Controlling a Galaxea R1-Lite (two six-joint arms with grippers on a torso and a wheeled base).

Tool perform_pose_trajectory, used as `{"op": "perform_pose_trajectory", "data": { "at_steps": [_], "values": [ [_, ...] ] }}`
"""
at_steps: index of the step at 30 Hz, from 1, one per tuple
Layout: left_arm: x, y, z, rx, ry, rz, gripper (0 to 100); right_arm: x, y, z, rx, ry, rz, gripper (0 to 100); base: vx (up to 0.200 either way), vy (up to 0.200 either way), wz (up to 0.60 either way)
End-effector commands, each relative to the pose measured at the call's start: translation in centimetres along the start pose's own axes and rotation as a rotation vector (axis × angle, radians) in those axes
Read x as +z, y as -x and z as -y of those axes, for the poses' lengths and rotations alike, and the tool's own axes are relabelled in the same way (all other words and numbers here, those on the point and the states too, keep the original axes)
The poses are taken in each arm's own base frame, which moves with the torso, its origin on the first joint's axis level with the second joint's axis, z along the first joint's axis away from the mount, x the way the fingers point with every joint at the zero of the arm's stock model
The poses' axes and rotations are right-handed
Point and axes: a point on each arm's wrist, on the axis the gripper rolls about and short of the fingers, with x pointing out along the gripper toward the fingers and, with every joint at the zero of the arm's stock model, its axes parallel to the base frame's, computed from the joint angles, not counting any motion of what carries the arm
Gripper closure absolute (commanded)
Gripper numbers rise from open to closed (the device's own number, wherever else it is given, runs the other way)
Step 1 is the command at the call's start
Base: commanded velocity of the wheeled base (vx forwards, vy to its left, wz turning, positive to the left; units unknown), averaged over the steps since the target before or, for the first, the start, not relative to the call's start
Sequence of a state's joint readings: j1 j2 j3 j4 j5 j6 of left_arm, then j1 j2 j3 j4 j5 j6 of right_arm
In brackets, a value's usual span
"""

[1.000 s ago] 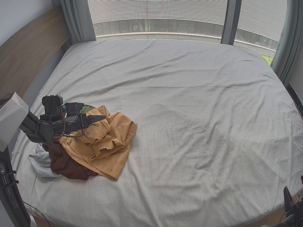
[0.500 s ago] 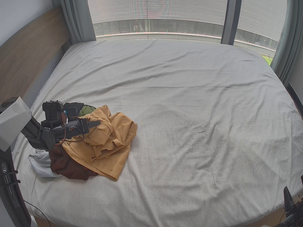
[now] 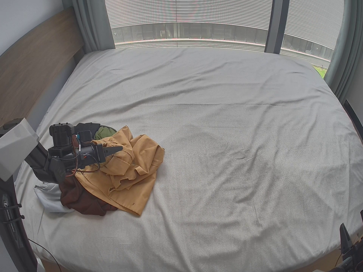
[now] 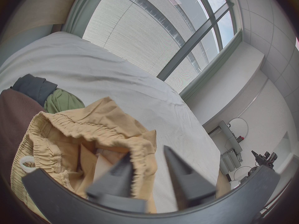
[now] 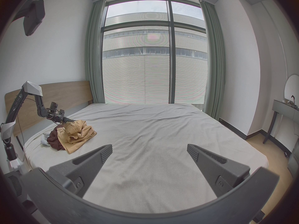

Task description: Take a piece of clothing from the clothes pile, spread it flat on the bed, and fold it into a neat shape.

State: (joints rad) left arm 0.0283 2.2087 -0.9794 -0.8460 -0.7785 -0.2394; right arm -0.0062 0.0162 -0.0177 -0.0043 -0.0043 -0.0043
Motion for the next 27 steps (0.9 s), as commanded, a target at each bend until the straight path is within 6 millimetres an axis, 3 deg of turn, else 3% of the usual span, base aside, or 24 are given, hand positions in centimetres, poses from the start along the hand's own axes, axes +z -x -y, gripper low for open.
{"op": "perform_pose_trajectory", "data": {
  "at_steps": [1, 14, 15, 27],
  "values": [
    [0.0, 0.0, -0.1, 0.004, -0.003, 0.004, 0, -0.5, 0.0, 0.0, 0.000, 0.000, -0.003, 0, 0.000, 0.000, 0.00],
    [-1.0, 0.5, -0.2, 0.005, -0.013, 0.009, 0, -0.5, 0.0, 0.0, 0.000, 0.000, -0.003, 0, 0.000, 0.000, 0.00],
    [-1.1, 0.5, -0.2, 0.006, -0.014, 0.006, 100, -0.5, 0.0, 0.0, 0.000, 0.000, -0.003, 0, 0.000, 0.000, 0.00],
    [-2.2, 0.3, -0.5, -0.017, -0.059, -0.027, 100, -0.5, 0.0, 0.0, 0.000, 0.000, -0.003, 0, 0.000, 0.000, 0.00]
  ]
}}
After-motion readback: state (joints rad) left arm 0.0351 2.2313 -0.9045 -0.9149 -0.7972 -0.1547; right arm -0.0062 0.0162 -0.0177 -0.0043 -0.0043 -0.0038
